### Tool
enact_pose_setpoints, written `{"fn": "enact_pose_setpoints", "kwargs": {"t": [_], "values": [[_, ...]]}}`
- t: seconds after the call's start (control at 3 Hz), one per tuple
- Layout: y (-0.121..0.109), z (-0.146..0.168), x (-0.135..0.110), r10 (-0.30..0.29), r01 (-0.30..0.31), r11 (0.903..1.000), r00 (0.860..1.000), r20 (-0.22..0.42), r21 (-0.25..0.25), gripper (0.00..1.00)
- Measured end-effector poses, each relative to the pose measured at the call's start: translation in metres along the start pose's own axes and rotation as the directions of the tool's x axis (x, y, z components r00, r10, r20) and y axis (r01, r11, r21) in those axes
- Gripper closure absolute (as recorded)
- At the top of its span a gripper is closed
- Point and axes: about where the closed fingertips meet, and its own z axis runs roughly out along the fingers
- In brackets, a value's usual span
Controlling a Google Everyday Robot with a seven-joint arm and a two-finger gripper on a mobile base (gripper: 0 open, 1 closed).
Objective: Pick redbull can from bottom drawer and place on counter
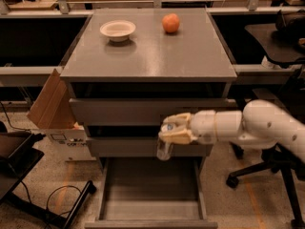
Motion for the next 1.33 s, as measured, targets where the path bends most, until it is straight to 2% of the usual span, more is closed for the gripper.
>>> {"fn": "enact_pose_setpoints", "kwargs": {"t": [0.33, 0.67, 1.0, 1.33], "values": [[-0.022, -0.036, -0.115, -0.031, 0.034, 0.9952, 0.999, -0.029, 0.092, 1.00], [-0.023, -0.037, -0.117, -0.031, 0.033, 0.9951, 0.999, -0.028, 0.093, 1.00], [-0.036, -0.052, -0.143, -0.020, 0.022, 0.9930, 1.000, -0.015, 0.116, 1.00], [-0.063, -0.072, -0.178, 0.016, -0.016, 0.9895, 1.000, 0.001, 0.143, 1.00]]}}
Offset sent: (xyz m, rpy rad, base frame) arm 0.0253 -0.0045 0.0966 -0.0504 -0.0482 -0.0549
